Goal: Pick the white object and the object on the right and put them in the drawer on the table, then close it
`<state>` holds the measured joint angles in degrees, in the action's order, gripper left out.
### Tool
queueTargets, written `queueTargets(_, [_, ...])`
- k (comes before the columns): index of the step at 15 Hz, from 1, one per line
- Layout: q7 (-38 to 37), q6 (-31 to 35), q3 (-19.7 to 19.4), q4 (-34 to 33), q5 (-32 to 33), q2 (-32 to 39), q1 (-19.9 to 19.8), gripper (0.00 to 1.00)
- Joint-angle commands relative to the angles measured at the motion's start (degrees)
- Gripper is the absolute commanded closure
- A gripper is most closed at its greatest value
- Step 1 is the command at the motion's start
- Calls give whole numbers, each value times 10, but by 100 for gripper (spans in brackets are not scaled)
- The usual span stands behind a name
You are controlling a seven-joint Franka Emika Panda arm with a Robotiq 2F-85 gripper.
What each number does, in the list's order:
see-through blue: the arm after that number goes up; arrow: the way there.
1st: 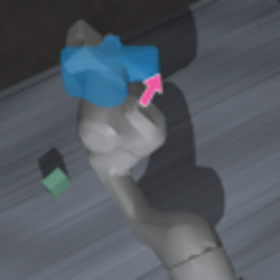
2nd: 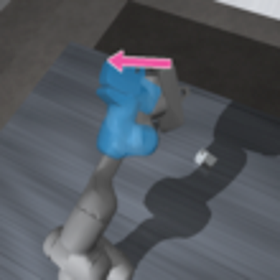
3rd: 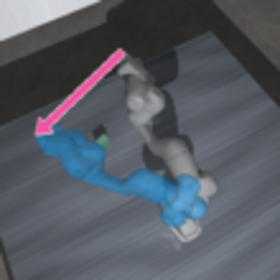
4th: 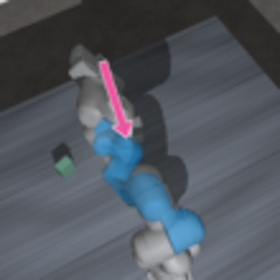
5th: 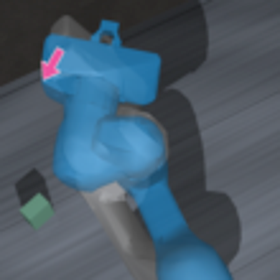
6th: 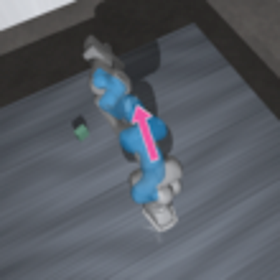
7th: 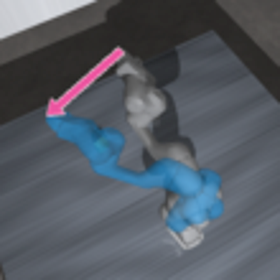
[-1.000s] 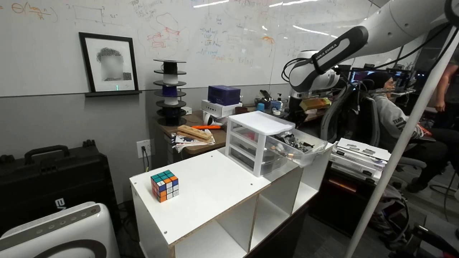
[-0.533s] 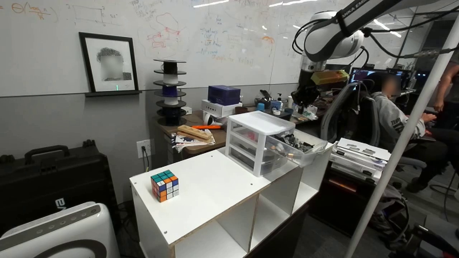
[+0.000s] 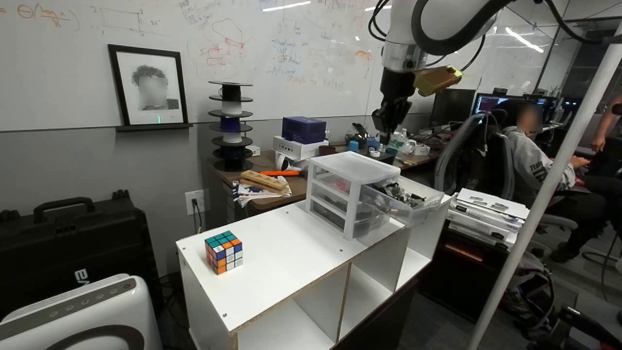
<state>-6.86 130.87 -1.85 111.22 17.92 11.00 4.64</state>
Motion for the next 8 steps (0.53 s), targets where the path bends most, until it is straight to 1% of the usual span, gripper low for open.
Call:
queueTargets(1, [-1, 12, 27, 21, 17, 16, 20, 86])
queueTargets(4, [-6, -3, 34, 34, 31, 25, 34, 86])
queueTargets(8, [-23, -1, 28, 55, 66, 10, 39, 86])
